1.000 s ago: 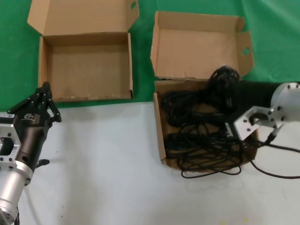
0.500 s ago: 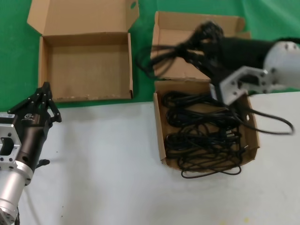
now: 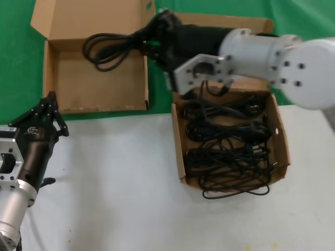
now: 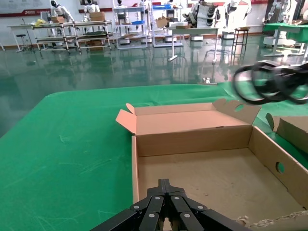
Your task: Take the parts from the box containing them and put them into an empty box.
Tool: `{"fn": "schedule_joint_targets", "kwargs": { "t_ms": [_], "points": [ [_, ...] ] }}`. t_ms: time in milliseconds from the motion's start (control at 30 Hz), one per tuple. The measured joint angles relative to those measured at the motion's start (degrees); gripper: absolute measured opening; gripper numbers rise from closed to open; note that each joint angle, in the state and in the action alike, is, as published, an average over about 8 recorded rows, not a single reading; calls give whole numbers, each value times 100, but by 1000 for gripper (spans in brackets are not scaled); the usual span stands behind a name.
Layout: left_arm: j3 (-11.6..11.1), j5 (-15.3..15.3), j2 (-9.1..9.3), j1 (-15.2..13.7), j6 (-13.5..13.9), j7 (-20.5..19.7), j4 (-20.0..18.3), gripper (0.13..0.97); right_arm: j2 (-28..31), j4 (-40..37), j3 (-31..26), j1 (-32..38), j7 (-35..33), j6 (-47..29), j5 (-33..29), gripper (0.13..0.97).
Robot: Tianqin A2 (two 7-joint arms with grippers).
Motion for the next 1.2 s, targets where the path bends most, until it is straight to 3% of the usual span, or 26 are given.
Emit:
{"fn": "schedule_joint_targets", "kwargs": {
  "t_ms": [300, 567, 867, 1133, 1200],
  "points": [
    [0, 0, 0, 0, 0, 0, 0, 145, -543, -826, -250, 168, -358, 375, 226, 201],
    [0, 0, 0, 0, 0, 1, 0, 145, -638, -1018, -344, 78, -665, 596, 524, 231],
    [0, -2, 0, 0, 0, 4, 0, 145, -441, -805, -154, -113, -652, 749, 878, 331],
    [0, -2, 0, 0, 0, 2, 0, 145, 56, -206, 414, -611, 5, 834, 1336, 496],
    [0, -2, 0, 0, 0, 2, 0, 145, 204, -22, 570, -787, 204, 823, 1534, 496]
  ]
}}
